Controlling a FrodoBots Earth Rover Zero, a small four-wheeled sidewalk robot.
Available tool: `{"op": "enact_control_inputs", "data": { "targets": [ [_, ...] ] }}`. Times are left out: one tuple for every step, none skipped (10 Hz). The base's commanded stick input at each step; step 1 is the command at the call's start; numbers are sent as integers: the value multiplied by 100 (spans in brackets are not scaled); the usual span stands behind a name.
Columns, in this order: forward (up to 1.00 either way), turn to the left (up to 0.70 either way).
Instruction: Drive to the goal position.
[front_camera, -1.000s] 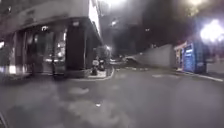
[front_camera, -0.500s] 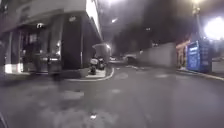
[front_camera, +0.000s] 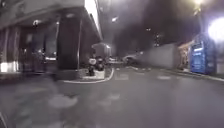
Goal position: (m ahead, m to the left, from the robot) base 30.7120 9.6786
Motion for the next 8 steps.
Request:
{"op": "enact_control_inputs", "data": {
  "targets": [
    [70, 0],
    [70, 0],
    [70, 0],
    [70, 0],
    [70, 0],
    [70, 0],
    [70, 0],
    [70, 0]
  ]
}}
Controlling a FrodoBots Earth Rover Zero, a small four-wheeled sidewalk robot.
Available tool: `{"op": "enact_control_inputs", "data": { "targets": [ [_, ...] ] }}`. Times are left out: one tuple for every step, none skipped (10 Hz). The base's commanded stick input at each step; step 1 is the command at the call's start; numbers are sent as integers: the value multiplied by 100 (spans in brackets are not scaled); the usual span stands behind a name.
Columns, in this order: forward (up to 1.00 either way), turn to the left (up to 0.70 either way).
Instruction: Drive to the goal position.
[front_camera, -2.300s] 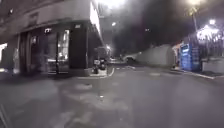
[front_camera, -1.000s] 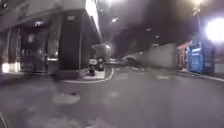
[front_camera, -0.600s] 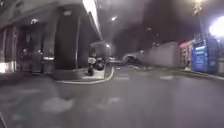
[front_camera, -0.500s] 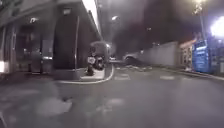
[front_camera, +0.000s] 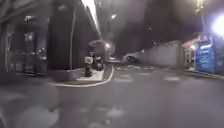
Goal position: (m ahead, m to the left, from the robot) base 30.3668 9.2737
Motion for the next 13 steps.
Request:
{"op": "enact_control_inputs", "data": {
  "targets": [
    [70, 0],
    [70, 0],
    [70, 0],
    [70, 0],
    [70, 0],
    [70, 0],
    [70, 0],
    [70, 0],
    [70, 0],
    [70, 0],
    [70, 0],
    [70, 0],
    [70, 0]
  ]
}}
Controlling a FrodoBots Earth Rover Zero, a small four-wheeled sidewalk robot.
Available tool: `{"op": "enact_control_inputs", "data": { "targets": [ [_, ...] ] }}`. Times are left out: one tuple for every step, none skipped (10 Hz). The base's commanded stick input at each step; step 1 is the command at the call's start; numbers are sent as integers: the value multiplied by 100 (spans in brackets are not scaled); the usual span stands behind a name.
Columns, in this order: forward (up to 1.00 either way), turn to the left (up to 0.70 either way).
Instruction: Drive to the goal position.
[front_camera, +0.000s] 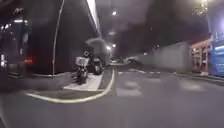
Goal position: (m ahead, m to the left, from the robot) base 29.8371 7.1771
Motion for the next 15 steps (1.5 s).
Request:
{"op": "enact_control_inputs", "data": {
  "targets": [
    [70, 0],
    [70, 0],
    [70, 0],
    [70, 0],
    [70, 0],
    [70, 0],
    [70, 0],
    [70, 0],
    [70, 0],
    [70, 0],
    [70, 0],
    [70, -5],
    [70, -9],
    [70, -11],
    [70, -11]
  ]
}}
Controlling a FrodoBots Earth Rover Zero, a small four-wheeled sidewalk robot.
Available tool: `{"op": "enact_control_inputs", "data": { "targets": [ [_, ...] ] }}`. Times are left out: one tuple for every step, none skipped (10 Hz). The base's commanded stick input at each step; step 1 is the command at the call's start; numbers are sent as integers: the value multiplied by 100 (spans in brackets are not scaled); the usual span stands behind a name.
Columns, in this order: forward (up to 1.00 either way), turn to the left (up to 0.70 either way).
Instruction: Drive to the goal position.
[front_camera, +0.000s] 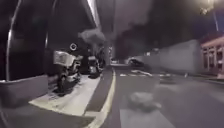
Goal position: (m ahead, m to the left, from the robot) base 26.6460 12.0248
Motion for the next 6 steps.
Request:
{"op": "enact_control_inputs", "data": {
  "targets": [
    [70, -11],
    [70, -11],
    [70, -11],
    [70, -5],
    [70, 0],
    [70, 0]
  ]
}}
